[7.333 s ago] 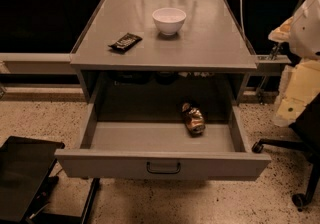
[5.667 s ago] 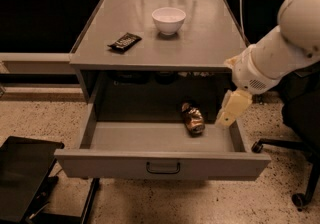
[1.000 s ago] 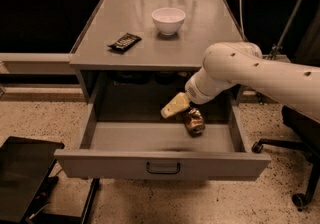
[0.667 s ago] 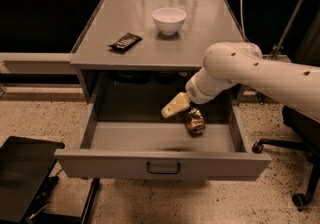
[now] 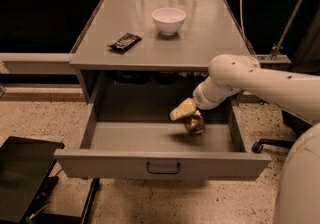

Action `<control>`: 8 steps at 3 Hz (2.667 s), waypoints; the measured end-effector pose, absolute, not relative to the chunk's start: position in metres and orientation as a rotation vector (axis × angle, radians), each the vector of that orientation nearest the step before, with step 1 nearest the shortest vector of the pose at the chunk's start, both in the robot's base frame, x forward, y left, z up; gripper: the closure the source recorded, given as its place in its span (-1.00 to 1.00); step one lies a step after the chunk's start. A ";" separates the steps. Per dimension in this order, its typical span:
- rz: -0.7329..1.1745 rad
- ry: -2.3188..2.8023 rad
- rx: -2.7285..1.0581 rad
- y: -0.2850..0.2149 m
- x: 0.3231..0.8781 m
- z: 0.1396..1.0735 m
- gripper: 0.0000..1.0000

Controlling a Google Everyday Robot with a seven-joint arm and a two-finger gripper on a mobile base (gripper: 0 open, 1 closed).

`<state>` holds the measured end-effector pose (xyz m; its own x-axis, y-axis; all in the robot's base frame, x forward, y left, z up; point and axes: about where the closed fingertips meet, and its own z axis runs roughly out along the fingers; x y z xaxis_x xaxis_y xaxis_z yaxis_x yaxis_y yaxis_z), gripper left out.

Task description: Pick orange can from top drawer and place on counter

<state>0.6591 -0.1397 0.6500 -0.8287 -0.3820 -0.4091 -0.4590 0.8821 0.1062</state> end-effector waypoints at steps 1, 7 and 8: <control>0.286 2.653 -0.559 -0.138 0.651 0.635 -1.00; 0.238 2.684 -0.574 -0.138 0.647 0.610 -0.19; 0.238 2.684 -0.574 -0.138 0.647 0.610 0.27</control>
Offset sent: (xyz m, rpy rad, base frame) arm -0.0179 0.0002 -0.0298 0.0418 -0.0645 -0.1034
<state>0.6471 -0.1379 0.6101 -0.8426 -0.3584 -0.4020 -0.4235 0.9020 0.0834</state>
